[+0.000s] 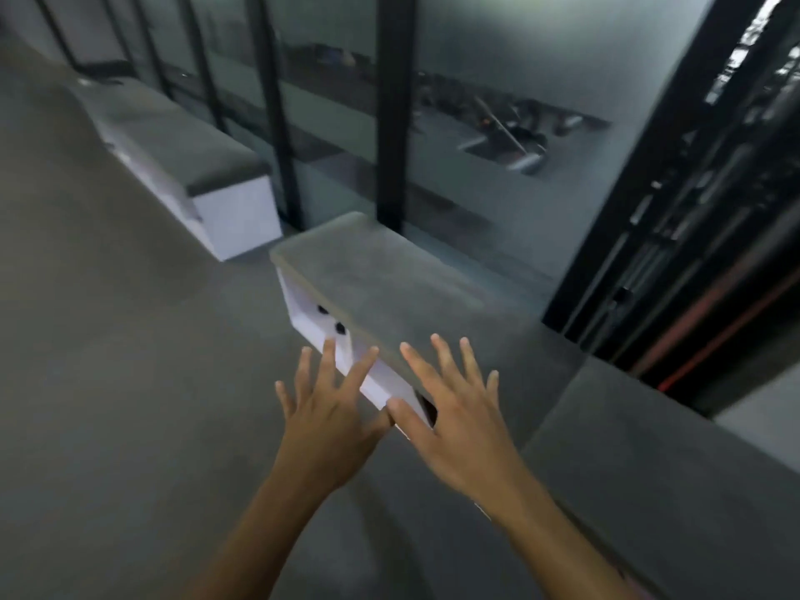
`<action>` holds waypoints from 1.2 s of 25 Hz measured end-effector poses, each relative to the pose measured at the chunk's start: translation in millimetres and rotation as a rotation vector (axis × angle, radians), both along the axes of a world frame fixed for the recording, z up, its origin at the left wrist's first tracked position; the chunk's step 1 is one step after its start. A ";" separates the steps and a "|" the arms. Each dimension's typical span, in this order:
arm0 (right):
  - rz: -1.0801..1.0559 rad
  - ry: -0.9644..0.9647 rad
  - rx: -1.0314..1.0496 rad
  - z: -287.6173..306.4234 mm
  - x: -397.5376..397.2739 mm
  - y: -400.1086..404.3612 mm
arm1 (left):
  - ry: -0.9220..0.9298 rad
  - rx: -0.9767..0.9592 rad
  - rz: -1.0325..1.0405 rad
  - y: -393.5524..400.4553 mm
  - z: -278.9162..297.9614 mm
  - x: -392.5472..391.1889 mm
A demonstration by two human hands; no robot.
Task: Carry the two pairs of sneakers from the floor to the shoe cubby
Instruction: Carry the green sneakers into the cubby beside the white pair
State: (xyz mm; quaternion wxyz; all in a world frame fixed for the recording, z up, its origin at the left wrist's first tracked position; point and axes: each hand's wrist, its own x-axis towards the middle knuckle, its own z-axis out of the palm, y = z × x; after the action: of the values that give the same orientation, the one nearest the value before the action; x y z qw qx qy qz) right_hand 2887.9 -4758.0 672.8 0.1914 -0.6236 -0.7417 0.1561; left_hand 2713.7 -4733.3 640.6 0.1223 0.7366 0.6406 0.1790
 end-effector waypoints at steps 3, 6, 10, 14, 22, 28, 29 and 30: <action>0.091 0.030 0.066 26.6 -86.2 69.1 | -0.050 0.028 0.139 46.0 29.0 -87.0; 0.152 0.041 0.082 38.5 -160.1 143.5 | -0.038 0.074 0.232 103.7 44.5 -163.4; 0.238 -0.011 0.108 30.0 -236.2 250.5 | 0.003 0.060 0.325 196.8 39.4 -244.2; 0.326 -0.038 0.118 23.9 -309.3 377.8 | 0.039 0.025 0.413 303.9 28.5 -313.1; 0.566 -0.034 0.092 33.9 -501.7 632.6 | 0.006 -0.021 0.698 511.8 43.6 -488.9; 0.594 -0.020 0.146 28.2 -674.2 811.2 | 0.011 0.010 0.705 689.4 43.1 -659.8; 0.580 -0.009 0.138 28.9 -698.6 839.0 | 0.005 0.013 0.703 718.3 45.3 -685.5; 0.568 0.002 0.136 31.1 -726.3 873.1 | -0.005 0.026 0.704 752.5 48.9 -714.4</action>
State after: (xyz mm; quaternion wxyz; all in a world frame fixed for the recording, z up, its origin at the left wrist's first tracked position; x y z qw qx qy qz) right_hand 2161.6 -3884.9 703.9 0.1820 -0.3765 -0.8952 0.1538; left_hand 1999.3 -3980.8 689.5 0.0454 0.4718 0.8526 0.2203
